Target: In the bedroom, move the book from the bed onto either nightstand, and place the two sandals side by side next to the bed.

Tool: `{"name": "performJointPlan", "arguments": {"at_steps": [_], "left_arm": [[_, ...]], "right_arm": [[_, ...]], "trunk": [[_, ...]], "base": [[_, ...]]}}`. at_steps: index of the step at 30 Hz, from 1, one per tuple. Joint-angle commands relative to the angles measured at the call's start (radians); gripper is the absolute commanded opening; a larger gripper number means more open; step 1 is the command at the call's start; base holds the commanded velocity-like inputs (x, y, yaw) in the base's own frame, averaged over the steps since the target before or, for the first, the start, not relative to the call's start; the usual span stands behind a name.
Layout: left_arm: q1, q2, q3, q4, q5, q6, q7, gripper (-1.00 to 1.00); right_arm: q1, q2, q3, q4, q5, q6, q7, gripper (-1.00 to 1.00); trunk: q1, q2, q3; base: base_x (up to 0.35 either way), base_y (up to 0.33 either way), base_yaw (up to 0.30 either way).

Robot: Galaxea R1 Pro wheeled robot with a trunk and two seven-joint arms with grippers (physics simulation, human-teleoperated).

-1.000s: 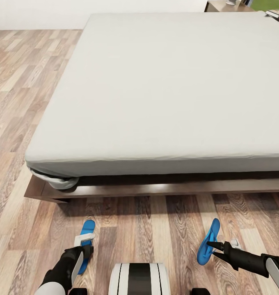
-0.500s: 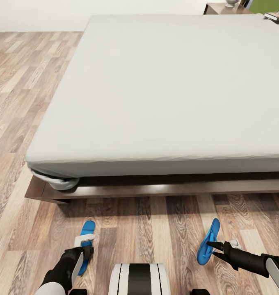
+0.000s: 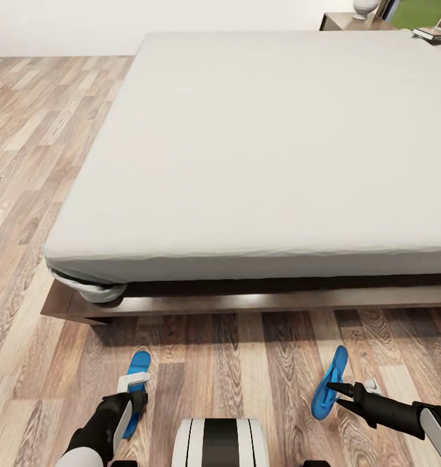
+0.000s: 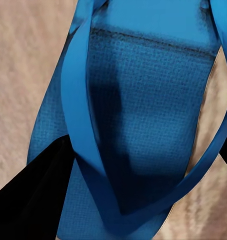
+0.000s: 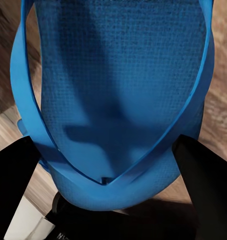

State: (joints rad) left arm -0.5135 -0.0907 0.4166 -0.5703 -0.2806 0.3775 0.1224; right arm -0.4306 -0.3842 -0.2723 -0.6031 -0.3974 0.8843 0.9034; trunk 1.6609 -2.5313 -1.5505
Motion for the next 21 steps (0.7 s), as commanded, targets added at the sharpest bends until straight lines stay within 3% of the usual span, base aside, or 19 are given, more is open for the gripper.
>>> {"name": "performJointPlan", "arguments": {"at_steps": [1,21], "left_arm": [[0.000,-0.001,0.005,-0.002,-0.006,0.004,-0.001,-1.00],[0.000,-0.002,0.004,-0.002,-0.006,0.004,0.000,-1.00]], "right_arm": [[0.000,0.000,-0.002,0.000,0.002,0.004,0.003,-1.00],[0.000,0.000,-0.002,0.000,0.002,0.004,0.003,-1.00]], "trunk": [[0.000,0.000,-0.001],[-0.001,0.000,0.007]], "base": [[0.000,0.000,0.000],[0.000,0.000,0.000]]}}
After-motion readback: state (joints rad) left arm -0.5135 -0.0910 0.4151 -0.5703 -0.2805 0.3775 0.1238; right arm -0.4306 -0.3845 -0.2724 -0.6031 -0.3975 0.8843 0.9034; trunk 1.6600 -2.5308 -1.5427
